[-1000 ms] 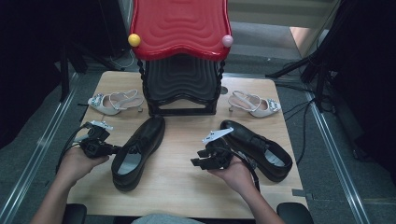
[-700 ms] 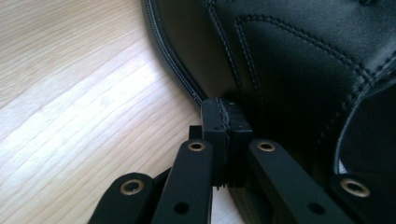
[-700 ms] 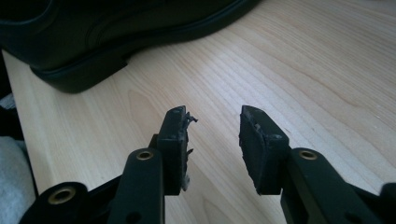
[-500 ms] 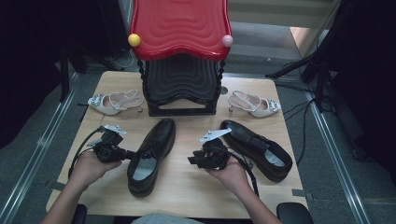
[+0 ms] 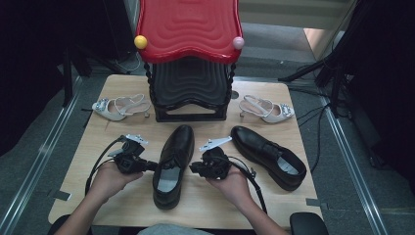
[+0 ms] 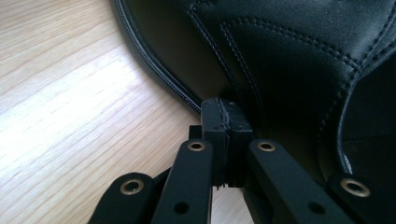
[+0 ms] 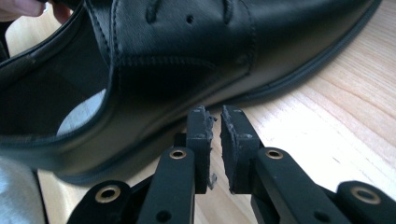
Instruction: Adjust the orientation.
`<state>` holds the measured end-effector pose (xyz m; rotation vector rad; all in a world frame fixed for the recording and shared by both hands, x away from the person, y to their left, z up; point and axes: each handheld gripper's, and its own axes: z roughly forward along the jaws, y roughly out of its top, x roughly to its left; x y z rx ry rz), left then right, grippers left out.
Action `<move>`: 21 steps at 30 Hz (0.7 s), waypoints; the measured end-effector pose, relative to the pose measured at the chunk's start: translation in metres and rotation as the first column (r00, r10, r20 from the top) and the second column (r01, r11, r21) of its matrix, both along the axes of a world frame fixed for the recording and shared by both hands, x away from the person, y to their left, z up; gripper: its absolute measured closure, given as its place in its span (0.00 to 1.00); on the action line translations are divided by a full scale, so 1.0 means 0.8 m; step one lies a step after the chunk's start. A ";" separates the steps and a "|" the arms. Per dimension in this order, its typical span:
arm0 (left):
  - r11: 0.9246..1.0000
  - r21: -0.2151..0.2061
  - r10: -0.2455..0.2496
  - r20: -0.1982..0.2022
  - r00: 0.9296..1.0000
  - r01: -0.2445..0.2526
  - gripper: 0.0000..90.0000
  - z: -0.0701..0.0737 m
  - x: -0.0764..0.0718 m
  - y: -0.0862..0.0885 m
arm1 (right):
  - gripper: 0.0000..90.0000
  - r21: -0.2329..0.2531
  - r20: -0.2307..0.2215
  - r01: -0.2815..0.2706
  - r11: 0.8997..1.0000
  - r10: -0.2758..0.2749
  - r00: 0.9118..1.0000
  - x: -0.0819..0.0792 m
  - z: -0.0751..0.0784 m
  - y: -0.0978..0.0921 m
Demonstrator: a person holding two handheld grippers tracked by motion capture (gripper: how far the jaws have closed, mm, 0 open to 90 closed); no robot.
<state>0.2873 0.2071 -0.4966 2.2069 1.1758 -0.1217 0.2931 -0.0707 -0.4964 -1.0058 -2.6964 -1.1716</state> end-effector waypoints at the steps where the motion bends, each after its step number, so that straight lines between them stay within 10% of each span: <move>1: 1.000 -0.004 -0.002 -0.003 1.000 0.002 1.00 0.000 0.000 -0.003 | 0.92 0.000 0.002 0.002 1.000 -0.002 1.000 0.001 -0.001 0.001; 21: 1.000 -0.010 -0.015 0.035 0.999 0.016 0.98 -0.003 0.009 -0.037 | 0.90 -0.030 0.002 0.094 0.995 -0.094 0.996 0.025 0.003 -0.024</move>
